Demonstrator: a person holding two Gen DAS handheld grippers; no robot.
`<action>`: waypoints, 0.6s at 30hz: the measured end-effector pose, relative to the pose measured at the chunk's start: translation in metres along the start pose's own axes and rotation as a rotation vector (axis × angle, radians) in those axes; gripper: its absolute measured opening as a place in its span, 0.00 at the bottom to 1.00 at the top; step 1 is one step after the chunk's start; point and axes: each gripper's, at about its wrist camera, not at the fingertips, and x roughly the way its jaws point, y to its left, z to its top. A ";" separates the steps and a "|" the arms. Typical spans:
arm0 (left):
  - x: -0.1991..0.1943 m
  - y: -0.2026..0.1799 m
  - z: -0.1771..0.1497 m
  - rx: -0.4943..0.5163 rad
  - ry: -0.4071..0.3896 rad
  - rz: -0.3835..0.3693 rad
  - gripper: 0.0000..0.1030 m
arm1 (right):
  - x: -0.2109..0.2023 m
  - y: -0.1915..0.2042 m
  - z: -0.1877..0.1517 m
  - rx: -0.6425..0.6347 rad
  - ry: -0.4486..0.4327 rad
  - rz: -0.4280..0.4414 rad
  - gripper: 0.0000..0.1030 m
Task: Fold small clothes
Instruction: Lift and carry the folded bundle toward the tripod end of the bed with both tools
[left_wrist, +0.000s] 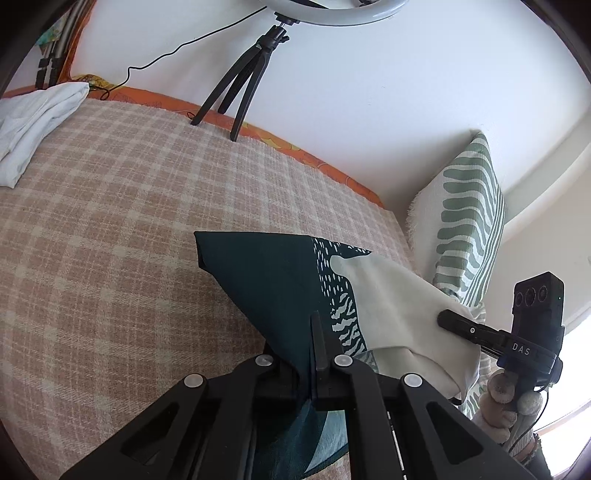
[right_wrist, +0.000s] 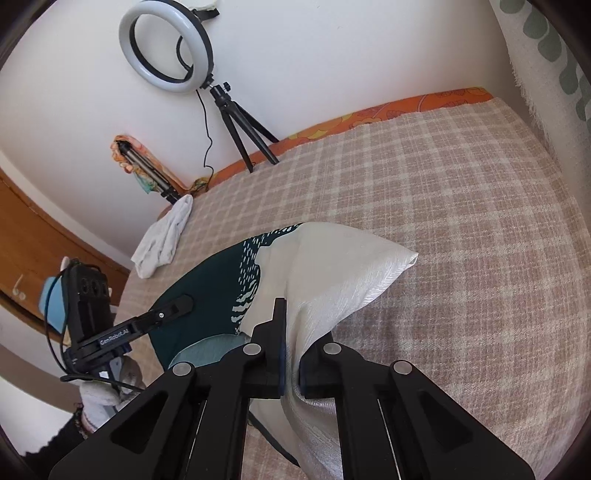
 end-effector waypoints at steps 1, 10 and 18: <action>-0.005 0.001 0.002 0.000 -0.006 0.000 0.00 | -0.001 0.005 0.001 -0.013 -0.002 -0.004 0.03; -0.062 0.026 0.028 0.023 -0.073 0.028 0.00 | 0.009 0.067 0.019 -0.119 -0.018 0.004 0.03; -0.119 0.076 0.073 0.039 -0.155 0.104 0.00 | 0.055 0.149 0.048 -0.229 -0.018 0.041 0.03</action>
